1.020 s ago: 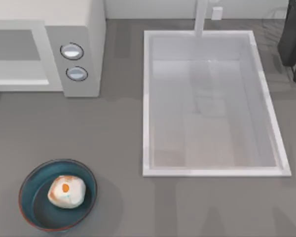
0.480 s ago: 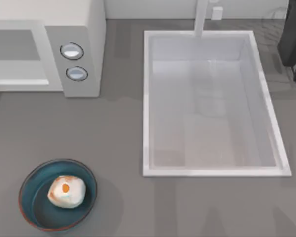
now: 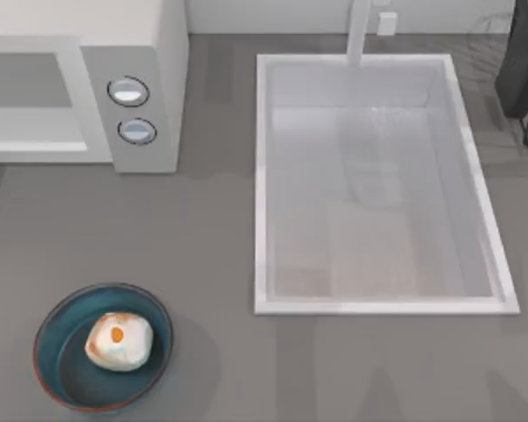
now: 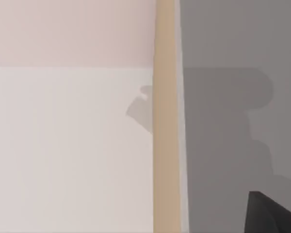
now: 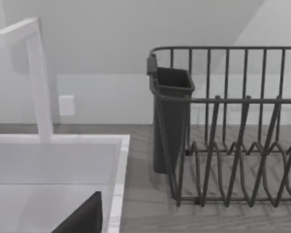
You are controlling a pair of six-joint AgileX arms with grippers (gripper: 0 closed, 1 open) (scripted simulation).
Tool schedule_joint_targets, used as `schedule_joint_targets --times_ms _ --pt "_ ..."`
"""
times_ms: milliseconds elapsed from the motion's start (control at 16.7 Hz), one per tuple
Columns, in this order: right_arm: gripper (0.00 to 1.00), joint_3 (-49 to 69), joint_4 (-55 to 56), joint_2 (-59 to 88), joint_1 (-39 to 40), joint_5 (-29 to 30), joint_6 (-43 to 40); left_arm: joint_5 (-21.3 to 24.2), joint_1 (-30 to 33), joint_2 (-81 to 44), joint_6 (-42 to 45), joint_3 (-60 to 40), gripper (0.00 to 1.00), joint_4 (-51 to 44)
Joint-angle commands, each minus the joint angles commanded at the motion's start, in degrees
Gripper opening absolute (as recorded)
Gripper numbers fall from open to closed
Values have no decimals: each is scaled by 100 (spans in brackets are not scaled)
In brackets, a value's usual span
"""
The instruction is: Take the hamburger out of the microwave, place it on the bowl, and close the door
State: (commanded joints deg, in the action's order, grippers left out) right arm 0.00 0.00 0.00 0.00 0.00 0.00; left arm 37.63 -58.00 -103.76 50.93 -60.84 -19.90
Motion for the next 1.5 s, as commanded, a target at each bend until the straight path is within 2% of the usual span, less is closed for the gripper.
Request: schedule_joint_targets --times_ms 360,840,1260,1500 --pt "100 0 0 0 0 0 0 -325 662 1222 -736 1615 0 729" --pt "100 0 0 0 0 0 0 -422 825 1461 -938 1888 0 866" --pt "100 0 0 0 0 0 0 -1268 2329 3017 -2346 3255 0 1373" --pt "100 0 0 0 0 0 0 -1379 2478 3166 -2493 3401 0 1438"
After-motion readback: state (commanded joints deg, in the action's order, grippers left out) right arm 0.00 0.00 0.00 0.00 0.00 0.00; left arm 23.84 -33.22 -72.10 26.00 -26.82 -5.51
